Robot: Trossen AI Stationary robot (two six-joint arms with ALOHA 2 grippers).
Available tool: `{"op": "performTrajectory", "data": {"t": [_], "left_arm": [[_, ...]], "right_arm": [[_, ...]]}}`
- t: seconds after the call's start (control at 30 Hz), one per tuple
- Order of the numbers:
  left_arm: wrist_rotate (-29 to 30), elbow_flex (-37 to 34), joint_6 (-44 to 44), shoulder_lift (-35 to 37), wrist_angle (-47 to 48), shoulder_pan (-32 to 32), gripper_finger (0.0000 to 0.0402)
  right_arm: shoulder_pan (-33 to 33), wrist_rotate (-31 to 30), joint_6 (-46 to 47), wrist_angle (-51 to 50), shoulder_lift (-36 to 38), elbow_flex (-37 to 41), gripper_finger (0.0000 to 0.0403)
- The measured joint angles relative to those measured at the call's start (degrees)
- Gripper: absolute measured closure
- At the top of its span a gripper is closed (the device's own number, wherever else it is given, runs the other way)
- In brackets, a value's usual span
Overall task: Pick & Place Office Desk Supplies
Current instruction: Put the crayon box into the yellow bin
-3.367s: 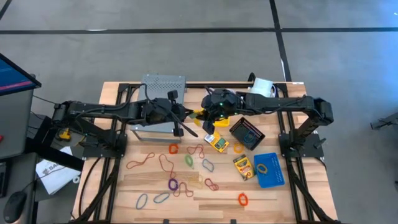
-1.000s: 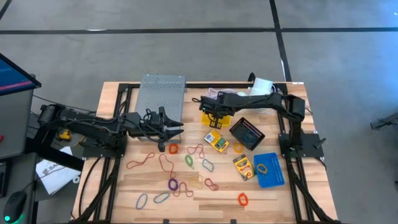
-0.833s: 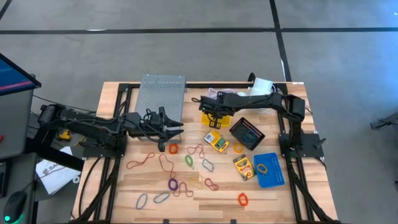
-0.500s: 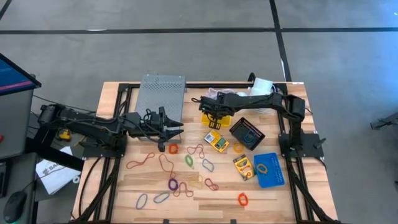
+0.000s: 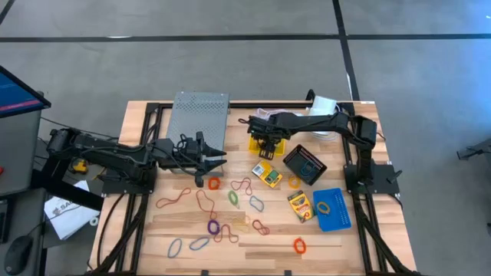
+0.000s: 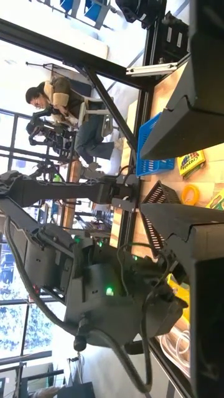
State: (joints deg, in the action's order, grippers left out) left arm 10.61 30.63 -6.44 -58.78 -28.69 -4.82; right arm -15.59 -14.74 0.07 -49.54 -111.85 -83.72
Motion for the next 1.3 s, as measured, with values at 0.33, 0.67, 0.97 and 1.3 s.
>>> {"op": "performTrajectory", "data": {"t": [0.33, 0.67, 0.97, 1.3], "left_arm": [[0.0, 0.0, 0.0, 0.0, 0.1, 0.0, 0.0282], [0.0, 0.0, 0.0, 0.0, 0.4, 0.0, 0.0282], [0.0, 0.0, 0.0, 0.0, 1.8, 0.0, 0.0282], [0.0, 0.0, 0.0, 0.0, 2.5, 0.0, 0.0282]], "right_arm": [[1.0, -0.3, -1.2, -1.5, 0.0, -3.7, 0.0229], [4.0, -0.3, -1.6, -9.6, 0.3, -9.0, 0.0284], [11.5, -1.3, -0.3, -15.6, 0.3, -9.3, 0.0286], [24.6, -12.6, -0.5, -19.5, 0.3, -9.3, 0.0287]]}}
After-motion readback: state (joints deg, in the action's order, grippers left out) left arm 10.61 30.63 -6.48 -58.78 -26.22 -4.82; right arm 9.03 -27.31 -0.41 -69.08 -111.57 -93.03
